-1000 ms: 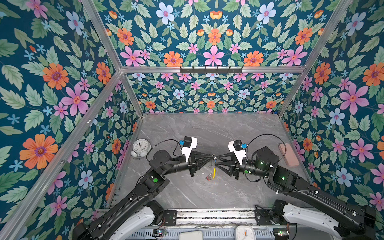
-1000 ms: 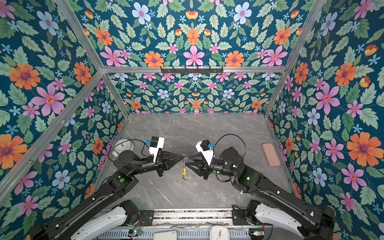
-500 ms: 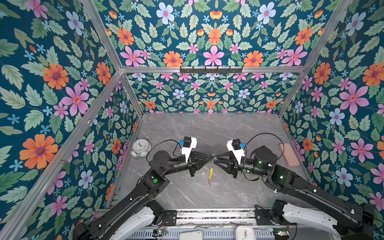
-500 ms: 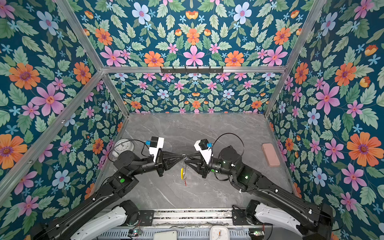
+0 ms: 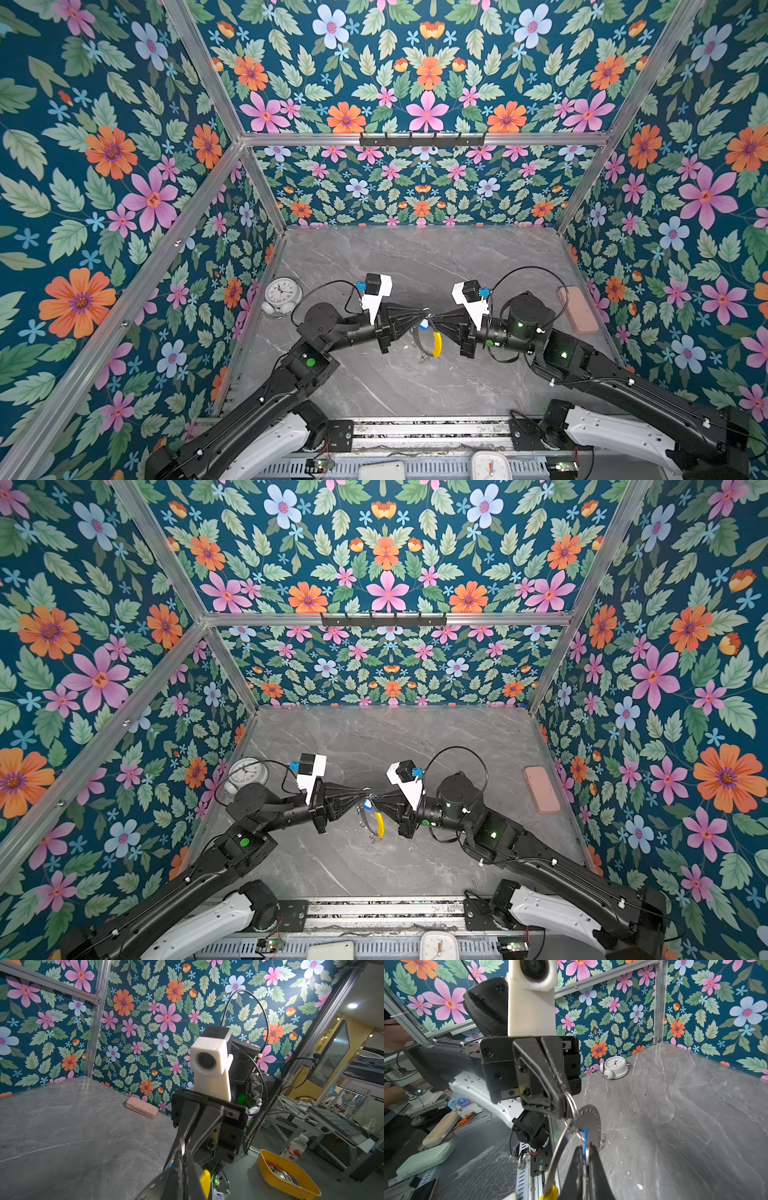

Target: Remove the keys from the keyring

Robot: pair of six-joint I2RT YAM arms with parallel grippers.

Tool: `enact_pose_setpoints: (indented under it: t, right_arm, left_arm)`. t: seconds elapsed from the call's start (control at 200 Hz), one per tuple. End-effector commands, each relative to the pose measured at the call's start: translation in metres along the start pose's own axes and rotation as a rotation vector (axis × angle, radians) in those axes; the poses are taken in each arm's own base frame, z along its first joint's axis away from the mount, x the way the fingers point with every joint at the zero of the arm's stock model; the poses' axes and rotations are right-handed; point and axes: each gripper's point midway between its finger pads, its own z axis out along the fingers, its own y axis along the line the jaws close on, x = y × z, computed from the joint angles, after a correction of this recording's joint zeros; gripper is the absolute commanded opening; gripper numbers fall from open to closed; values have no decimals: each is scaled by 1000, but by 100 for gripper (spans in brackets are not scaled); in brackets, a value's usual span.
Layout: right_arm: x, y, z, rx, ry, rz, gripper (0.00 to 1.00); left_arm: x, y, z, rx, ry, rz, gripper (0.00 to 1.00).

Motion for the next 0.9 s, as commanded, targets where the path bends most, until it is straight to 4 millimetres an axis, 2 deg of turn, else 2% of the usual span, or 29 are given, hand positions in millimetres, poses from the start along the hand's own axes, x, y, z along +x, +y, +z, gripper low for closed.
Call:
enact_pose_setpoints:
  t: [0.0, 0.3, 0.625, 0.8, 0.895]
  right_arm:
    - [3, 4, 0, -15, 26, -27, 0]
    - [15, 12, 8, -24, 114, -81, 0]
    - [15, 16, 13, -48, 132, -94, 0]
    - [14, 15, 5, -26, 111, -83, 0]
    - [20, 10, -1, 9, 121, -77, 0]
  left_arm:
    - [-14, -4, -1, 8, -63, 24, 0]
    - [-14, -3, 0, 12, -70, 17, 0]
    - [-10, -2, 2, 18, -57, 9, 0]
    - [-5, 7, -3, -45, -46, 21, 0]
    - [-3, 12, -7, -84, -43, 27, 0]
